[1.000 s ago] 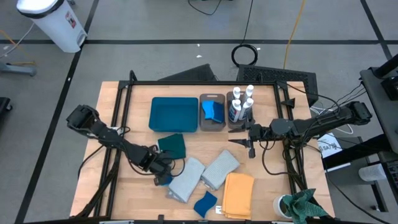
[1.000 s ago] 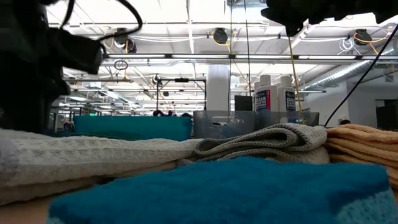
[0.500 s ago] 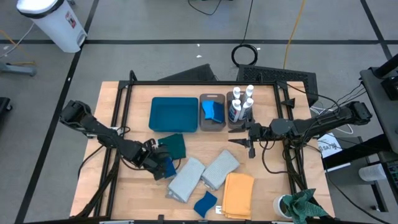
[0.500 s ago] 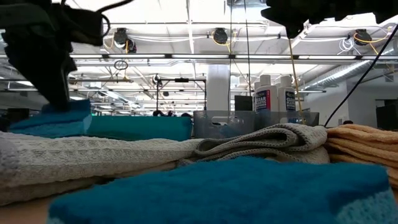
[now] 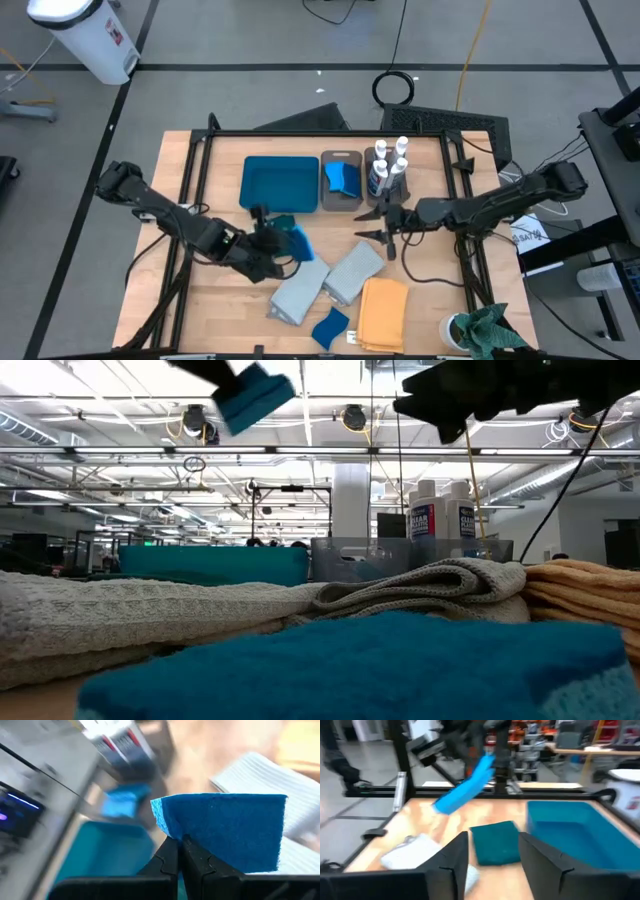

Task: Pick & Place Kitchen Items
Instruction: Put the blue sponge into the left black bin

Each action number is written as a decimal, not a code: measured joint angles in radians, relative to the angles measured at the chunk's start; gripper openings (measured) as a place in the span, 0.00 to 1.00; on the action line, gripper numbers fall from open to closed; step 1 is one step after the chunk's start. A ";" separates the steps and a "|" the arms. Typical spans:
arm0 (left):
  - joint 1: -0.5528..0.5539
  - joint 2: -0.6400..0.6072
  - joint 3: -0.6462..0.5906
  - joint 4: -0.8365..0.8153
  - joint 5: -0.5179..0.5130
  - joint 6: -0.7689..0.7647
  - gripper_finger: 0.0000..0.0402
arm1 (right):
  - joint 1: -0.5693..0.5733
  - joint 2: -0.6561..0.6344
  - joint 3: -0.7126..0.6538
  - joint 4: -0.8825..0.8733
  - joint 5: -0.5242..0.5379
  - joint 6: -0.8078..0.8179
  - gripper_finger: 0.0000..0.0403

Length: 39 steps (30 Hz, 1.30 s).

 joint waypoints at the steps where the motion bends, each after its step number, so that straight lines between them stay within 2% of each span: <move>1: 0.007 0.000 0.004 0.021 -0.024 0.028 0.01 | -0.001 0.023 0.000 0.027 -0.016 0.010 0.39; 5: 0.041 0.000 0.002 0.121 -0.048 0.139 0.01 | -0.001 0.115 0.015 0.122 -0.037 0.061 0.54; 10: 0.084 0.039 -0.011 0.229 -0.048 0.231 0.02 | -0.002 0.220 0.091 0.128 -0.033 0.131 0.70; 14: 0.114 0.091 -0.011 0.277 -0.035 0.293 0.01 | -0.002 0.297 0.153 0.125 -0.034 0.179 0.74; 18: 0.134 0.134 -0.011 0.324 -0.012 0.330 0.02 | -0.008 0.355 0.197 0.120 -0.018 0.184 0.73; 22: 0.146 0.131 -0.010 0.365 0.035 0.348 0.01 | -0.025 0.389 0.211 0.095 0.051 0.181 0.69; 30: 0.143 0.129 -0.011 0.387 0.021 0.358 0.02 | -0.057 0.388 0.212 0.043 0.040 0.199 0.56; 34: 0.152 0.129 -0.011 0.440 0.032 0.356 0.01 | -0.057 0.388 0.212 0.043 -0.032 0.179 0.40; 39: 0.148 0.129 -0.011 0.507 0.056 0.372 0.07 | -0.057 0.379 0.212 0.021 -0.047 0.108 0.11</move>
